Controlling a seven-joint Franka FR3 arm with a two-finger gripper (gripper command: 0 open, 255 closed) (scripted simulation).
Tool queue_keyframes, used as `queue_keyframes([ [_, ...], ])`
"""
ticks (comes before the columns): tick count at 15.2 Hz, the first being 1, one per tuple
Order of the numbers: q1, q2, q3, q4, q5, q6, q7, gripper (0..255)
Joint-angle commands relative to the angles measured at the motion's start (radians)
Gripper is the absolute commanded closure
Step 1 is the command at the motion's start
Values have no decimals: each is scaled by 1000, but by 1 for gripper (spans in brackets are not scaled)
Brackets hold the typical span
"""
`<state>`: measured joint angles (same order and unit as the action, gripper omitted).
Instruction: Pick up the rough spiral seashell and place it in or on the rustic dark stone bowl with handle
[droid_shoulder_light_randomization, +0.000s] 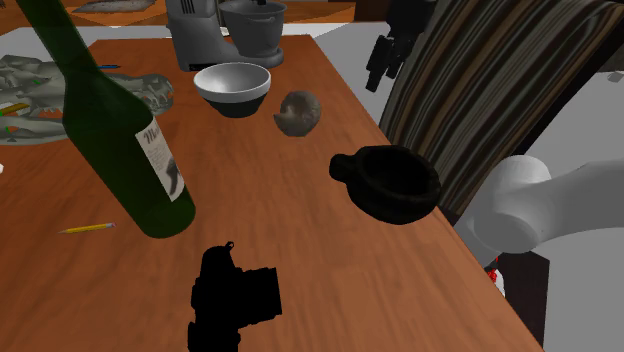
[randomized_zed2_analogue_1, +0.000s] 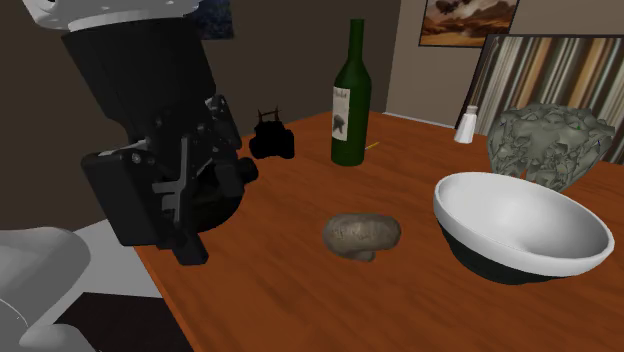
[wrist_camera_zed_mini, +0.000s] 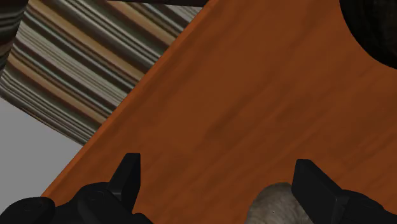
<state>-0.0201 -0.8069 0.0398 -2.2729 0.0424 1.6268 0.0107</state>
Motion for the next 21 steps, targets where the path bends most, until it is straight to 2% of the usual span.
queue_keyframes([
  [1, 0, 0, 0, 0, 0, 0, 0, 0],
  [9, 74, 262, -93, 87, 175, 192, -115, 0],
  [15, 136, 464, -155, 207, 339, 266, -229, 0],
  [21, 146, 480, -138, 149, 353, 344, -236, 0],
])
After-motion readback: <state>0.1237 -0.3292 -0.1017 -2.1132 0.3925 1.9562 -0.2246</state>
